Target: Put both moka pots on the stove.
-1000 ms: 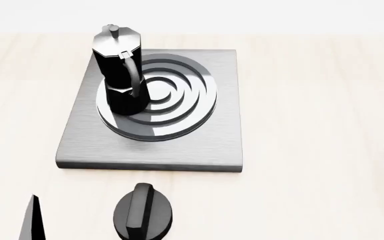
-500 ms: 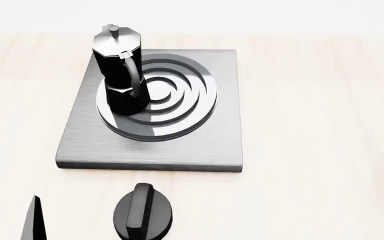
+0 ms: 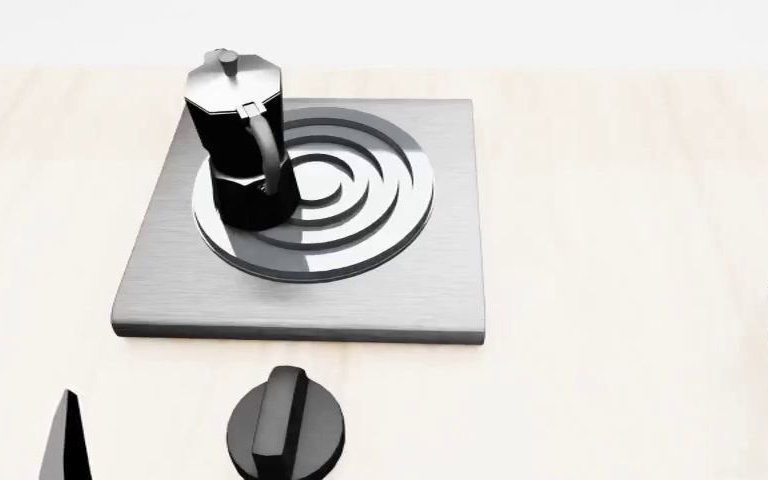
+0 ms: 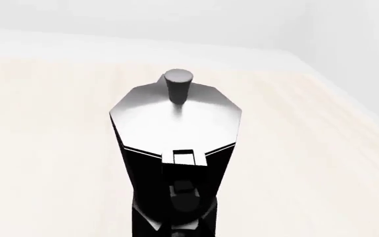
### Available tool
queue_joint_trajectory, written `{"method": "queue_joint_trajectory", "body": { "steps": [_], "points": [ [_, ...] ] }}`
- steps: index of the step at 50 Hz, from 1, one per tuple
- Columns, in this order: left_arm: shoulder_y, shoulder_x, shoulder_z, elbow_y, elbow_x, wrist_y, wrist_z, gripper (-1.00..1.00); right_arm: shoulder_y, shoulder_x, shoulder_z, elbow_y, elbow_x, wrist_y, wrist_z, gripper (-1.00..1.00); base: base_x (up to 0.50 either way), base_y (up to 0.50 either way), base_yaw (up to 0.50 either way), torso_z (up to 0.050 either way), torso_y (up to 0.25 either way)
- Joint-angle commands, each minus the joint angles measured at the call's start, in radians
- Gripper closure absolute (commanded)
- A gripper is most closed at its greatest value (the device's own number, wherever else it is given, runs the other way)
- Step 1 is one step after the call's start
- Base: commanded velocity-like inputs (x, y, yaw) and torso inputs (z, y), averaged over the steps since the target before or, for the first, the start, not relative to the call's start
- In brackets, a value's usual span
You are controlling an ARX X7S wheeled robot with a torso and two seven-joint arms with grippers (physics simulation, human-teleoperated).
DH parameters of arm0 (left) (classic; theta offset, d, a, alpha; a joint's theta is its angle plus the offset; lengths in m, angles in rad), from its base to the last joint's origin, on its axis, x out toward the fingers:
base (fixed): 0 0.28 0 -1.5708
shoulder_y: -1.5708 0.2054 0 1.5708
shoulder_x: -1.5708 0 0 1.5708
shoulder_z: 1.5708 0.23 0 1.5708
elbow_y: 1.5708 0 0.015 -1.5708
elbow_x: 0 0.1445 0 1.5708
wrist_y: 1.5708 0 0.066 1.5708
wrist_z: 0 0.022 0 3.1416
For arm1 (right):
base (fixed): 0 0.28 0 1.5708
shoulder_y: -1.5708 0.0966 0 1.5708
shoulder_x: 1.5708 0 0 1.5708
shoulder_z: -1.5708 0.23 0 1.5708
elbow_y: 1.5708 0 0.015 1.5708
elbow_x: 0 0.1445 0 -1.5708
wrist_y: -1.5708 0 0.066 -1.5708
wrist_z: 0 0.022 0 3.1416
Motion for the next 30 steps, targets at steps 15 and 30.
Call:
{"method": "queue_joint_trajectory", "body": {
  "steps": [15,30],
  "points": [
    [-0.003,-0.003,0.003,-0.006,-0.003,0.003,-0.005,-1.00,0.135,0.105,0.020,-0.384,-0.035,0.022,0.145,1.00,0.00,0.00,0.00,0.000,0.000],
    [-0.005,-0.007,-0.004,-0.014,-0.014,0.012,-0.004,-1.00,0.215,0.023,-0.003,-0.430,-0.075,0.047,0.090,1.00,0.00,0.00,0.00,0.000,0.000]
  ]
}}
